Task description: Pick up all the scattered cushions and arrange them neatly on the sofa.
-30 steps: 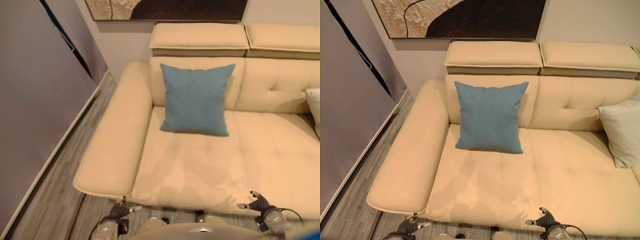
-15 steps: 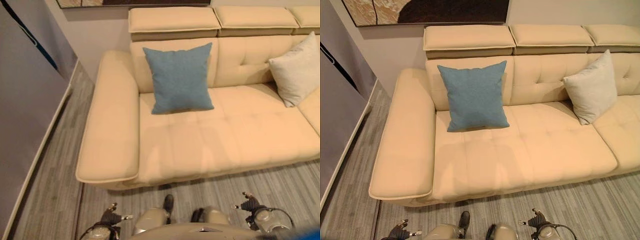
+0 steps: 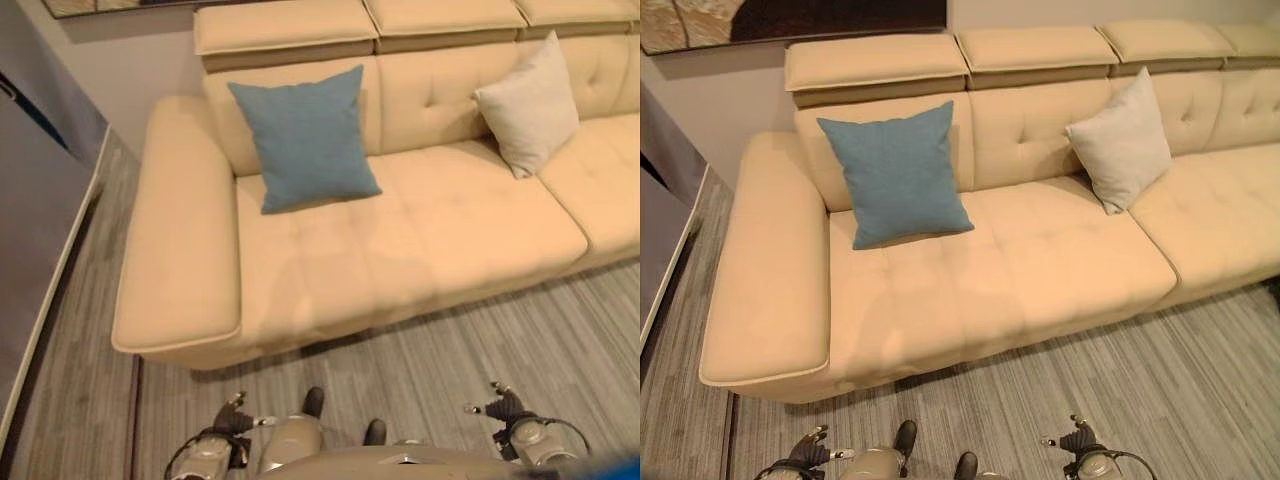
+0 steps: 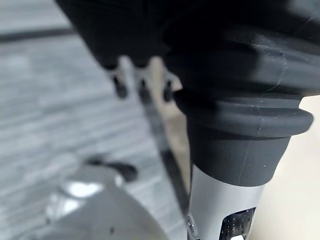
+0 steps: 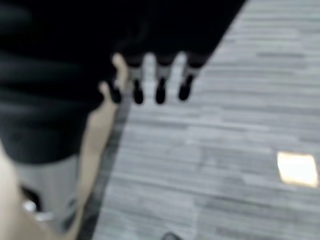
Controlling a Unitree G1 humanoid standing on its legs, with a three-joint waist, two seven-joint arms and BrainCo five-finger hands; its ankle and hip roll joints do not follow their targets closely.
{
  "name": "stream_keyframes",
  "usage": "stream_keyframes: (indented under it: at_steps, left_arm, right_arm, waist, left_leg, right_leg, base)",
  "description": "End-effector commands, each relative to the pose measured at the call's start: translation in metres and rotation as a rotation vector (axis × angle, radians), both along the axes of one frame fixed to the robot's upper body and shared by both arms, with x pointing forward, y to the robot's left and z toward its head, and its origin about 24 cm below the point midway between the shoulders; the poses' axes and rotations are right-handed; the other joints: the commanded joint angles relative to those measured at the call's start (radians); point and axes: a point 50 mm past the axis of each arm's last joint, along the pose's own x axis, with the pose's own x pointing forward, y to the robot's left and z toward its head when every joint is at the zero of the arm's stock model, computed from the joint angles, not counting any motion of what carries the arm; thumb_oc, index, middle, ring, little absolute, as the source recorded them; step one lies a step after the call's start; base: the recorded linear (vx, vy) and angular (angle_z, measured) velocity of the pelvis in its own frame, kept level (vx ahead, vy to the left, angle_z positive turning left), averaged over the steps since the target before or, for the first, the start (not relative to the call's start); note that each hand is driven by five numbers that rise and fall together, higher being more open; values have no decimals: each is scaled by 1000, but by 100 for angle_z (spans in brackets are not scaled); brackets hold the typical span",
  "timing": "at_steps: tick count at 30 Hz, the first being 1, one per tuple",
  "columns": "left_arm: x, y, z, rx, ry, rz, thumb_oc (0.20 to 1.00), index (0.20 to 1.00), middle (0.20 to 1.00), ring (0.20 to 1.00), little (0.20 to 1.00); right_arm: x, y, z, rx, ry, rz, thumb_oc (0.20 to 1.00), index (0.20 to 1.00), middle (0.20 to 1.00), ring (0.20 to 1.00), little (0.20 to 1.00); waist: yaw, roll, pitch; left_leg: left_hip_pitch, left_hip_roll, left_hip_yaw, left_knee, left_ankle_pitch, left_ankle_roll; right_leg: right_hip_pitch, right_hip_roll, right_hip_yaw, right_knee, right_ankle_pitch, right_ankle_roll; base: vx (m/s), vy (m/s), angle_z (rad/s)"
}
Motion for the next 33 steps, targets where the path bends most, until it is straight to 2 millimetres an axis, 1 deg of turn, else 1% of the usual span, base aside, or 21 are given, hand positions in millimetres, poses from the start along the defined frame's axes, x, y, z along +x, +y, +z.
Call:
stream_keyframes:
  at_steps: [1, 5, 7, 8, 11, 12, 14, 16, 17, 18, 19, 20, 21, 22, 23, 24, 25, 27, 29, 31, 33]
  left_arm:
    - [18, 0, 6, 16, -59, 24, 1000, 1000, 1000, 1000, 1000]
    - [18, 2, 7, 25, -61, 21, 1000, 1000, 1000, 1000, 1000]
    - [21, 11, 10, 47, -76, 37, 1000, 1000, 1000, 1000, 1000]
    - [21, 15, 11, 61, -79, 49, 1000, 1000, 1000, 1000, 1000]
    - [20, 19, 12, 70, -80, 54, 1000, 1000, 1000, 1000, 1000]
    - [20, 19, 12, 69, -80, 54, 1000, 1000, 1000, 1000, 1000]
    - [22, 22, 14, 74, -87, 57, 1000, 1000, 1000, 1000, 1000]
    - [17, 22, 11, 80, -66, 50, 1000, 1000, 1000, 1000, 1000]
    - [16, 19, 10, 76, -56, 48, 1000, 1000, 1000, 1000, 1000]
    - [22, 14, 10, 57, -73, 47, 1000, 1000, 1000, 1000, 1000]
    - [22, 14, 11, 58, -74, 47, 1000, 1000, 1000, 1000, 1000]
    - [29, 9, 12, 41, -96, 49, 1000, 1000, 1000, 1000, 1000]
    - [31, 8, 13, 36, -105, 53, 1000, 1000, 1000, 1000, 1000]
    - [32, 7, 13, 33, -110, 57, 1000, 1000, 1000, 1000, 1000]
    - [33, 7, 14, 31, -118, 58, 1000, 1000, 1000, 1000, 1000]
    - [30, 7, 13, 31, -108, 55, 1000, 1000, 1000, 1000, 1000]
    - [25, 9, 11, 43, -84, 49, 1000, 1000, 1000, 1000, 1000]
    - [23, 13, 11, 44, -85, 67, 1000, 1000, 1000, 1000, 1000]
    - [22, 15, 11, 47, -84, 74, 1000, 1000, 1000, 1000, 1000]
    - [11, 22, 9, 58, -57, 100, 1000, 1000, 1000, 1000, 1000]
    - [8, 27, 9, 66, -49, 105, 1000, 1000, 1000, 1000, 1000]
  right_arm:
    - [8, -12, 8, -26, -55, -49, 1000, 1000, 1000, 1000, 1000]
    - [4, -11, 5, -19, -40, -68, 1000, 1000, 1000, 1000, 1000]
    - [9, -6, 5, -11, -45, -57, 1000, 1000, 1000, 1000, 1000]
    - [11, -4, 5, -15, -40, -39, 1000, 1000, 1000, 1000, 1000]
    - [13, -1, 5, -23, -33, -12, 1000, 1000, 1000, 1000, 1000]
    - [13, -1, 5, -24, -33, -12, 1000, 1000, 1000, 1000, 1000]
    - [13, -2, 5, -24, -33, -15, 1000, 1000, 1000, 1000, 1000]
    - [9, -1, 3, -15, -24, -23, 1000, 1000, 1000, 1000, 1000]
    - [7, -2, 3, -10, -34, -43, 1000, 1000, 1000, 1000, 1000]
    - [12, -1, 5, -2, -66, -60, 1000, 1000, 1000, 1000, 1000]
    - [12, 0, 5, -1, -66, -60, 1000, 1000, 1000, 1000, 1000]
    - [18, -1, 8, 0, -94, -72, 1000, 1000, 1000, 1000, 1000]
    - [21, -1, 9, -4, -100, -70, 1000, 1000, 1000, 1000, 1000]
    - [22, -1, 9, -1, -99, -70, 1000, 1000, 1000, 1000, 1000]
    - [22, -1, 9, -2, -100, -70, 1000, 1000, 1000, 1000, 1000]
    - [21, -1, 9, -9, -96, -63, 1000, 1000, 1000, 1000, 1000]
    - [21, 0, 9, -18, -94, -55, 1000, 1000, 1000, 1000, 1000]
    - [23, 2, 9, -14, -99, -52, 1000, 1000, 1000, 1000, 1000]
    - [24, 4, 8, -9, -100, -48, 1000, 1000, 1000, 1000, 1000]
    - [23, 13, 5, 5, -84, -7, 1000, 1000, 1000, 1000, 1000]
    - [21, 16, 4, 16, -76, 3, 1000, 1000, 1000, 1000, 1000]
  waist:
    - [18, 22, 5]
    - [25, 23, 6]
    - [37, 20, 16]
    - [46, 20, 20]
    - [58, 24, 20]
    - [59, 25, 21]
    - [52, 31, 26]
    - [40, 21, 10]
    - [36, 23, 4]
    - [38, 21, 27]
    - [33, 18, 23]
    - [52, 20, 61]
    - [60, 18, 76]
    - [66, 18, 81]
    - [75, 12, 83]
    - [92, 5, 80]
    - [113, 7, 62]
    - [131, 16, 48]
    - [141, 15, 47]
    - [151, -5, 18]
    - [161, -26, 6]
  left_leg:
    - [41, -84, -9, 39, -163, 57]
    - [53, -83, 2, 38, -169, 72]
    - [79, -58, 45, 9, -168, 87]
    - [99, -37, 81, -21, -170, 91]
    - [133, 4, 140, -70, -170, 91]
    - [137, 5, 141, -73, -170, 90]
    - [185, 32, 159, -88, -190, 84]
    - [214, 42, 172, -91, -205, 75]
    - [226, 74, 182, -39, -203, 46]
    - [153, 88, 202, 137, -150, 15]
    - [146, 84, 198, 137, -146, 15]
    - [39, 93, 204, 345, -89, 13]
    - [-5, 81, 200, 411, -83, 23]
    - [-32, 59, 194, 425, -100, 32]
    - [-70, 18, 187, 415, -121, 40]
    - [-98, -22, 188, 336, -144, 49]
    - [-141, -84, 194, 156, -86, 60]
    - [-165, -101, 176, 61, -10, 46]
    - [-167, -103, 173, 51, 3, 41]
    - [-113, -112, 131, 54, -32, 79]
    - [-81, -107, 133, 65, -63, 91]
  right_leg:
    - [27, 0, 45, -11, 21, 126]
    - [-3, 6, 66, 44, 22, 134]
    - [-74, 14, 58, 133, 41, 159]
    - [-113, -15, -11, 148, 65, 183]
    - [-138, -76, -152, 100, 104, 180]
    - [-136, -74, -151, 99, 104, 180]
    - [-149, -94, -202, 57, 111, 176]
    - [-131, -91, -211, 30, 112, 163]
    - [-96, -69, -217, 9, 99, 146]
    - [-54, -59, -219, -12, 89, 126]
    - [-59, -63, -222, -12, 90, 127]
    - [-15, -46, -221, -25, 68, 93]
    - [0, -41, -217, -27, 57, 83]
    - [11, -36, -205, -32, 50, 80]
    - [29, -30, -191, -48, 47, 84]
    - [57, -20, -172, -67, 39, 92]
    - [101, 25, -132, -98, 24, 102]
    - [128, 62, -96, -110, 13, 103]
    - [141, 69, -75, -110, 7, 102]
    - [153, 70, -46, -72, -23, 105]
    - [154, 60, -36, -20, -30, 118]
  base:
    - [38, 59, -101]
    - [14, 101, -71]
    - [-7, 87, -174]
    - [9, -20, -180]
    - [53, -75, -108]
    - [89, -82, -126]
    - [245, -180, -80]
    - [341, -255, 1]
    - [365, -399, 8]
    - [287, -354, 12]
    - [129, -323, 23]
    - [98, -236, 16]
    - [165, -272, 5]
    - [194, -149, -28]
    - [327, -143, -56]
    - [574, -143, -59]
    - [590, -93, -43]
    - [357, -3, -34]
    - [215, 37, -132]
    - [508, 120, -141]
    - [412, 92, -103]
